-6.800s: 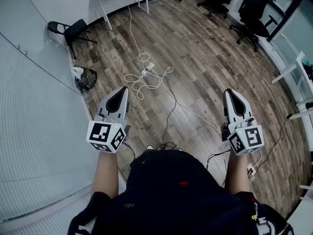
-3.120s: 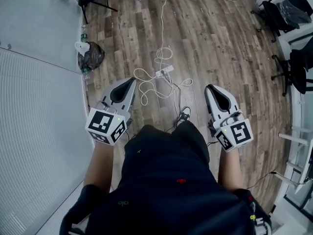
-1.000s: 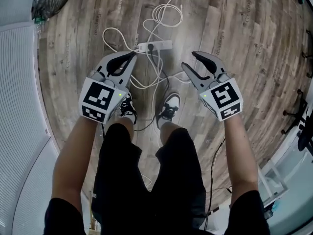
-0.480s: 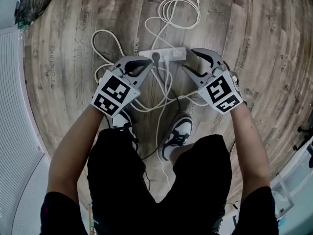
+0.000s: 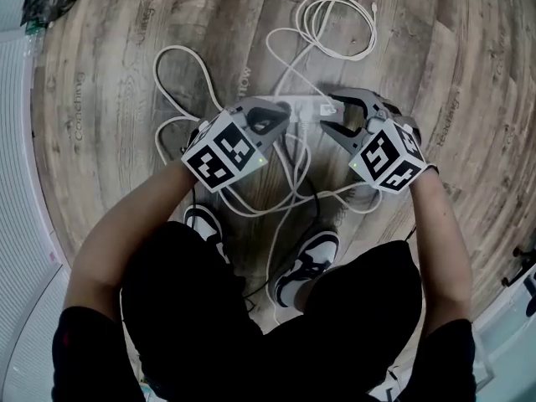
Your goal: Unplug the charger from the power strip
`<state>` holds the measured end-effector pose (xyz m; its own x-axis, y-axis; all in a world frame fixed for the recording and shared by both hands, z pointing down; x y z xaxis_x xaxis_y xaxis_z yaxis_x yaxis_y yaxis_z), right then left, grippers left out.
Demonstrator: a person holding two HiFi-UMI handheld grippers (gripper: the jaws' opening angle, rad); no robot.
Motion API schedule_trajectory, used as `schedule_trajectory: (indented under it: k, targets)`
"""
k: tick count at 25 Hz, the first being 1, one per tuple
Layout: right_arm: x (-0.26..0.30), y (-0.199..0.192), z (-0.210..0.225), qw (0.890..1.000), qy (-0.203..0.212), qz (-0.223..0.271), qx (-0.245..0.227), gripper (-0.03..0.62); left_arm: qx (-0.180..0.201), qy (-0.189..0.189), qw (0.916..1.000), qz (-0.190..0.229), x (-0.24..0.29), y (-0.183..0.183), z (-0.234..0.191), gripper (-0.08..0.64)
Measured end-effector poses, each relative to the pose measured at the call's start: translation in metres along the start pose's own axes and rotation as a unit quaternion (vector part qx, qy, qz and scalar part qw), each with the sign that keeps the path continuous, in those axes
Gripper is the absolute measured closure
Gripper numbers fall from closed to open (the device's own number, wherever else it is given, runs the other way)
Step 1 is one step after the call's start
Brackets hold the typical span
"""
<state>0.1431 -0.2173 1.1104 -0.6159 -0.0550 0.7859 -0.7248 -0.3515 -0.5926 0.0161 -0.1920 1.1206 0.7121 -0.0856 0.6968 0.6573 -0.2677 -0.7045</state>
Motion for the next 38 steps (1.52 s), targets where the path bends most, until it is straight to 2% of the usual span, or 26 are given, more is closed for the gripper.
schedule_trajectory:
  k: [2,4,7,16,22,24,27,29,32,35,38]
  targets:
    - [0.006,0.0,0.001,1.0,0.01,-0.004,-0.016,0.388,-0.012,-0.003,0.9998,0.016,0.001,0.001,-0.002,0.54]
    - [0.01,0.002,0.0,0.999,0.013,-0.004,-0.031,0.463,-0.025,-0.002,0.9994,0.025,0.0,-0.001,-0.004,0.541]
    - [0.011,0.004,-0.001,0.998,0.018,-0.011,-0.054,0.474,-0.039,-0.009,0.9986,0.033,-0.002,-0.003,-0.006,0.541]
    - [0.005,0.003,-0.01,0.995,0.023,-0.024,-0.091,0.486,-0.018,-0.015,0.9994,0.024,0.001,0.0,-0.003,0.541]
    - [-0.019,0.039,-0.006,0.998,0.025,0.024,-0.058,0.486,-0.028,-0.016,0.9993,0.016,0.0,0.001,-0.002,0.541]
    - [-0.034,0.051,-0.004,0.998,0.011,0.043,-0.038,0.486,-0.025,0.002,0.9994,0.023,-0.011,0.012,-0.004,0.541]
    - [-0.069,0.072,-0.002,0.995,-0.023,0.088,0.029,0.486,-0.027,0.036,0.9979,0.046,-0.046,0.044,-0.01,0.541]
    - [-0.099,0.086,-0.006,0.988,-0.049,0.121,0.08,0.486,-0.034,0.051,0.9966,0.055,-0.077,0.067,-0.011,0.541]
    - [-0.149,0.11,-0.017,0.969,-0.077,0.178,0.153,0.486,-0.049,0.067,0.9949,0.057,-0.129,0.1,-0.009,0.541]
    - [-0.203,0.132,-0.031,0.942,-0.084,0.228,0.232,0.486,-0.077,0.105,0.9896,0.062,-0.184,0.134,-0.005,0.541]
    - [-0.258,0.152,-0.055,0.911,-0.098,0.268,0.299,0.486,-0.131,0.153,0.9753,0.09,-0.247,0.168,0.009,0.54]
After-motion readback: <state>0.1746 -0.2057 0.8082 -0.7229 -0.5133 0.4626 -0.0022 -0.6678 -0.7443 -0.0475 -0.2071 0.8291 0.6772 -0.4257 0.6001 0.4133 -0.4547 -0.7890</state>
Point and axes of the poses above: the fingertips, and each gripper's own axes: x forward along the fingers, z to its right, y out of its top, the point moved 6 cm from there along -x, backward along the fingers, and after that the axes turned 15 degrees about x, right-handed, at the moved point
